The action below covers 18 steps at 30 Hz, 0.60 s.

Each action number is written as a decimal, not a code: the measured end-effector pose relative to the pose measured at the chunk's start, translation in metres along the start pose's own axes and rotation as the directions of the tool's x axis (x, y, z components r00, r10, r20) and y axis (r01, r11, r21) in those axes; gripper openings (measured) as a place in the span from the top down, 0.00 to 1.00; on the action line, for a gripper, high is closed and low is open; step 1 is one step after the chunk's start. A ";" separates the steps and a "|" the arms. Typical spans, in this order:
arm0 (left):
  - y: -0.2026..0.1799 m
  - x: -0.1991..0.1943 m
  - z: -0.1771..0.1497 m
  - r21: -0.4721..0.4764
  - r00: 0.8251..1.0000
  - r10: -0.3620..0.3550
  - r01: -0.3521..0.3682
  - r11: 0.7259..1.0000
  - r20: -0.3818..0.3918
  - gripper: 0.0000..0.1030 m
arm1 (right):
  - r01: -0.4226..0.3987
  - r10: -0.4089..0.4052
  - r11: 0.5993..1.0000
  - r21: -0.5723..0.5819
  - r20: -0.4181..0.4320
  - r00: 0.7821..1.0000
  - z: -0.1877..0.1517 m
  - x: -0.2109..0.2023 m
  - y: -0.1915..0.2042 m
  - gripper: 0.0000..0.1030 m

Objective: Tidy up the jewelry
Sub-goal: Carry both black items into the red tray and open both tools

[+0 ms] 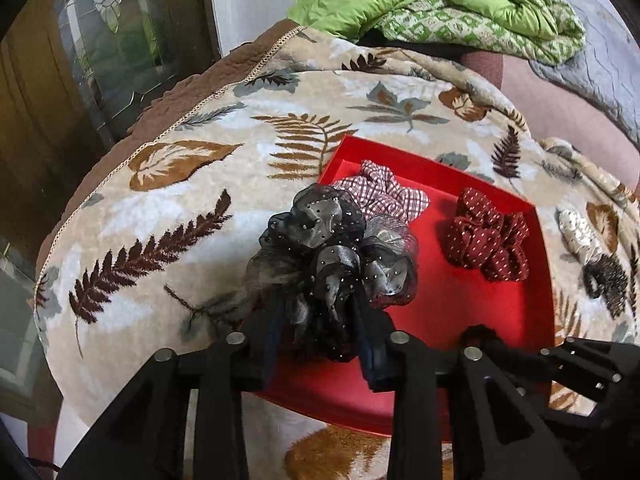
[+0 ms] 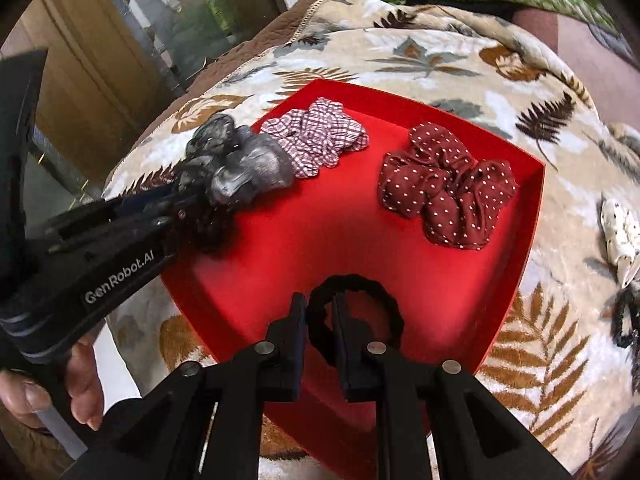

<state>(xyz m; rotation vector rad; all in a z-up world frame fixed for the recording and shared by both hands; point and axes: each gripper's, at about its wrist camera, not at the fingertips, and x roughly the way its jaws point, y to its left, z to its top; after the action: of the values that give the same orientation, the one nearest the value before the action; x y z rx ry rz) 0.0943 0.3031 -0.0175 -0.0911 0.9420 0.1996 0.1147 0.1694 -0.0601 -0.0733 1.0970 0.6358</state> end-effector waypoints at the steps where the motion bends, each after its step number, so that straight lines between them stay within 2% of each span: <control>1: 0.001 -0.001 0.001 -0.008 1.000 -0.007 0.007 1.000 0.001 0.64 | 0.002 -0.002 1.000 -0.005 0.006 1.000 -0.001 -0.002 0.001 0.72; 2: 0.004 -0.005 0.001 -0.022 1.000 -0.017 0.017 1.000 0.005 0.63 | 0.003 -0.003 1.000 -0.009 0.016 1.000 -0.001 -0.005 0.003 0.59; 4: 0.007 -0.011 0.002 -0.046 0.999 -0.033 0.034 0.998 0.014 0.61 | 0.010 -0.010 1.000 -0.020 0.036 0.999 -0.001 -0.010 0.005 0.50; 11: 0.008 -0.033 0.002 -0.071 0.999 -0.021 0.024 0.997 0.041 0.60 | 0.019 -0.015 0.999 -0.048 0.079 0.997 -0.007 -0.035 0.012 0.49; 18: -0.009 -0.058 -0.002 -0.054 0.998 -0.008 0.011 0.998 0.063 0.55 | 0.027 -0.024 0.999 -0.020 0.118 0.993 -0.025 -0.066 0.001 0.43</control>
<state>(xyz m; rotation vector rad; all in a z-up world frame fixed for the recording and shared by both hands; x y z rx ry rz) 0.0613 0.2865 0.0279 -0.1384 0.8736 0.2179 0.0744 0.1319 -0.0159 -0.0675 0.9742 0.6215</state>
